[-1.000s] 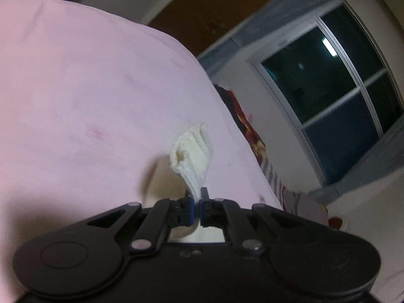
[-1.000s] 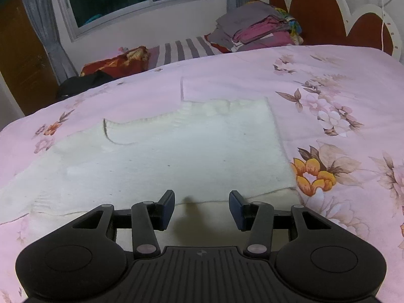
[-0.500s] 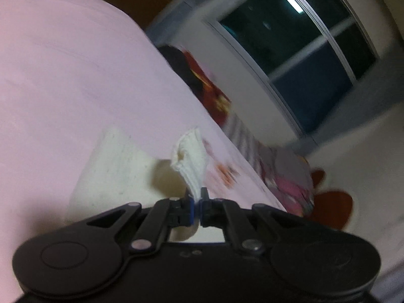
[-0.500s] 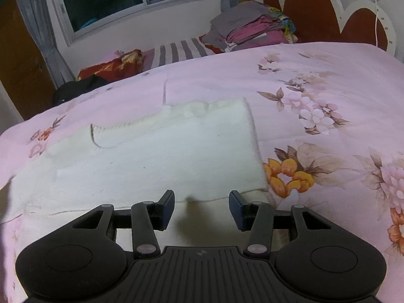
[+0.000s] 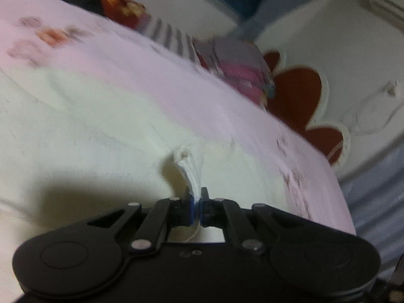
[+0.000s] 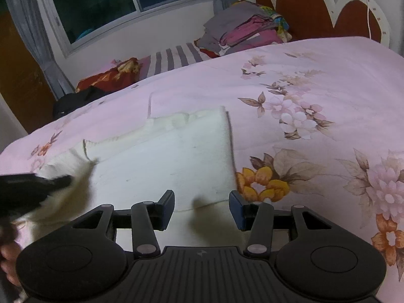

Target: Fold small clothes

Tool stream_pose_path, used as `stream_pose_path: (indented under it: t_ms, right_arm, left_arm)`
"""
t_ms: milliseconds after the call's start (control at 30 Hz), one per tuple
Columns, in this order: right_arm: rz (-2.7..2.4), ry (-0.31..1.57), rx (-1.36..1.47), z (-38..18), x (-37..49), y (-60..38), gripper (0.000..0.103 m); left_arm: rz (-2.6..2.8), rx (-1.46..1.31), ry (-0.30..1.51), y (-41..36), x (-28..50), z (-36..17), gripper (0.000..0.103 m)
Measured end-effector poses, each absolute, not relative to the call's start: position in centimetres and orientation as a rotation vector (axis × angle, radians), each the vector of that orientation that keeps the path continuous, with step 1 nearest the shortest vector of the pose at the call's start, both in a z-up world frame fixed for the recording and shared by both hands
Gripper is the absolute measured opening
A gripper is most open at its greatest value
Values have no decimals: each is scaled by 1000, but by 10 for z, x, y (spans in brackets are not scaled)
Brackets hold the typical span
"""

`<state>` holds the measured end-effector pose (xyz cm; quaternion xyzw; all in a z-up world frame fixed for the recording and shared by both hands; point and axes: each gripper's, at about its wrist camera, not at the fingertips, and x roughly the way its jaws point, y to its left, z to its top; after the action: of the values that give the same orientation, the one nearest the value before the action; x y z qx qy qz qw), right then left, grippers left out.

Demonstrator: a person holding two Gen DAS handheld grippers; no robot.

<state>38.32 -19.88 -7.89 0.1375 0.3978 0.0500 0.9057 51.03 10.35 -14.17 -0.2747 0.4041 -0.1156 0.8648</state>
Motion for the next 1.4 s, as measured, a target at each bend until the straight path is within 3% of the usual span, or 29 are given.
stream_pose_path:
  t_ms: [200, 233, 267, 333, 467, 633, 733, 800, 1100, 1133, 1167, 1200, 1233, 1333, 1400]
  right_arm:
    - [186, 838, 343, -77, 393, -197, 49]
    - [207, 841, 346, -77, 395, -192, 49]
    - [234, 844, 355, -77, 398, -187, 49]
    - [286, 858, 386, -80, 407, -174, 49]
    - [357, 879, 434, -87, 423, -146, 49]
    - [394, 932, 446, -104, 442, -117, 49]
    - [379, 941, 435, -107, 447, -107, 50]
    - [361, 928, 426, -106, 447, -105, 60]
    - [391, 939, 481, -111, 449, -109, 60]
    - [413, 940, 486, -111, 451, -105, 58]
    - [430, 937, 479, -111, 452, -100, 39]
    - [443, 942, 465, -113, 453, -94, 12]
    - [454, 954, 457, -114, 455, -89, 4]
    - [479, 900, 436, -105, 452, -85, 3]
    - [474, 837, 433, -92, 448, -92, 3]
  left_arm:
    - [-269, -573, 875, 89, 510, -153, 31]
    - [-251, -556, 861, 93, 506, -143, 44]
    - [-220, -520, 834, 96, 499, -133, 67]
    - [-128, -434, 758, 112, 474, -112, 92]
    - [15, -376, 729, 168, 431, -102, 76]
    - [130, -447, 771, 226, 404, -119, 70]
    - [103, -495, 782, 237, 402, -123, 70]
    - [83, -513, 788, 237, 405, -129, 70]
    - [68, -414, 800, 222, 412, -133, 71]
    - [67, -399, 803, 219, 413, -133, 71]
    - [68, -387, 807, 217, 414, -132, 70]
    - [66, -375, 811, 215, 415, -131, 70]
    - [55, -358, 816, 211, 416, -130, 69]
    - [83, -243, 832, 200, 421, -132, 55]
    - [96, -228, 825, 199, 421, -133, 52]
